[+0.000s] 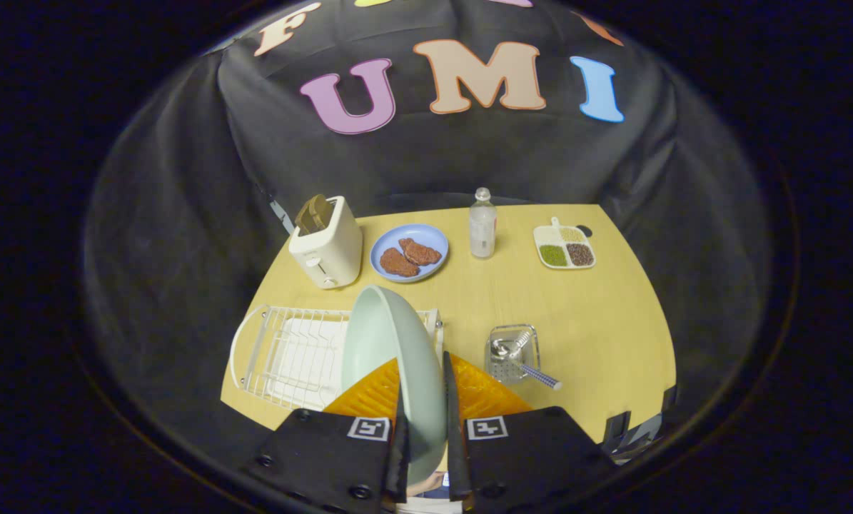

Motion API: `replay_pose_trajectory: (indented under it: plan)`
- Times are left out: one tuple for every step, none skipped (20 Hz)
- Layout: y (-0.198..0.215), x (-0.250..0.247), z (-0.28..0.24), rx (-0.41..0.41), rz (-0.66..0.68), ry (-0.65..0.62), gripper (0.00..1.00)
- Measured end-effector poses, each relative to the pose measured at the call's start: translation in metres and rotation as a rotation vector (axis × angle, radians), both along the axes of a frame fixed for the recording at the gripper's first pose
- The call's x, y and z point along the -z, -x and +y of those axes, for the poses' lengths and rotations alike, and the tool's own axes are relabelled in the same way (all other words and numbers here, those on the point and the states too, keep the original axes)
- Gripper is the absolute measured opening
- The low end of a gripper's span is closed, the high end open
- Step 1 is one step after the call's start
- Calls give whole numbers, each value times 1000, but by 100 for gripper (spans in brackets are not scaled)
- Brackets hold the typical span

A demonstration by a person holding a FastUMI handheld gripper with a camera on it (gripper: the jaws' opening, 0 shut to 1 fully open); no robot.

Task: Take the plate from the dish rack, then take the spoon from the basket and place it into the plate.

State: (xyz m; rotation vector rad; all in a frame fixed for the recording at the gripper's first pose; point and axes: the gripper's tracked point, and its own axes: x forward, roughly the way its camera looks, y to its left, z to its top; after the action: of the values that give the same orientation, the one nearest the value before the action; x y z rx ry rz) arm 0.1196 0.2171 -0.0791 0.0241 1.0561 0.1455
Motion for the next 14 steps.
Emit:
replay_pose_trajectory:
  plan:
    - [7,1,-12,0,5,-30,25]
    - [17,3,-26,4,11,-53,25]
    - [28,7,-42,6,22,-74,25]
    - [38,11,-54,8,31,-94,25]
    - [47,17,-66,11,40,-118,25]
    - [56,23,-77,12,51,-144,25]
    - [65,28,-89,16,59,-171,25]
    - [74,32,-102,22,66,-195,25]
    - [80,37,-114,32,69,-218,25]
    - [85,45,-126,46,72,-239,25]
    - [92,52,-140,60,77,-258,25]
    - [99,62,-153,73,85,-274,25]
    - [105,72,-163,84,97,-293,25]
    - [109,81,-173,94,107,-313,25]
